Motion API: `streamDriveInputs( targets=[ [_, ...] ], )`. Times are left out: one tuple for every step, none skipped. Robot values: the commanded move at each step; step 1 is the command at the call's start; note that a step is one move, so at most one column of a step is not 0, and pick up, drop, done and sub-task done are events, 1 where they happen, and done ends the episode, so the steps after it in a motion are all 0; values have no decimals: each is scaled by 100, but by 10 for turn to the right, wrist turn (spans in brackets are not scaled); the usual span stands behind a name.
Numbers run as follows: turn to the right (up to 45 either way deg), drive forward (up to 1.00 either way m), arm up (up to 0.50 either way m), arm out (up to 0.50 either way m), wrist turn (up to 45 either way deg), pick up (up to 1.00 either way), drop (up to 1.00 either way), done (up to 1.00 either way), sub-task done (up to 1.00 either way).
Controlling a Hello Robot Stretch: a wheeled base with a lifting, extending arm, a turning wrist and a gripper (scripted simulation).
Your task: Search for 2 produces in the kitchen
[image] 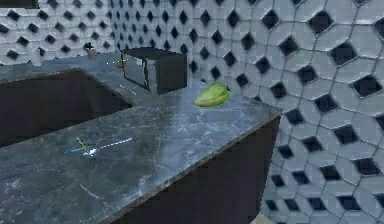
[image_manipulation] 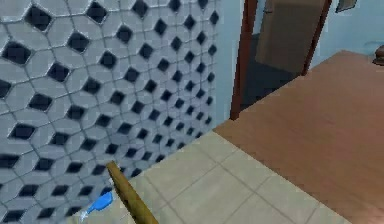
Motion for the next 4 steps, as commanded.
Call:
streamDriveInputs(
  targets=[
    [-450, 0, 0, 0, 0, 0, 0, 0, 0],
    [-450, 0, 0, 0, 0, 0, 0, 0, 0],
    [-450, 0, 0, 0, 0, 0, 0, 0, 0],
    [-150, 0, 0, 0, 0, 0, 0, 0, 0]
  ],
)
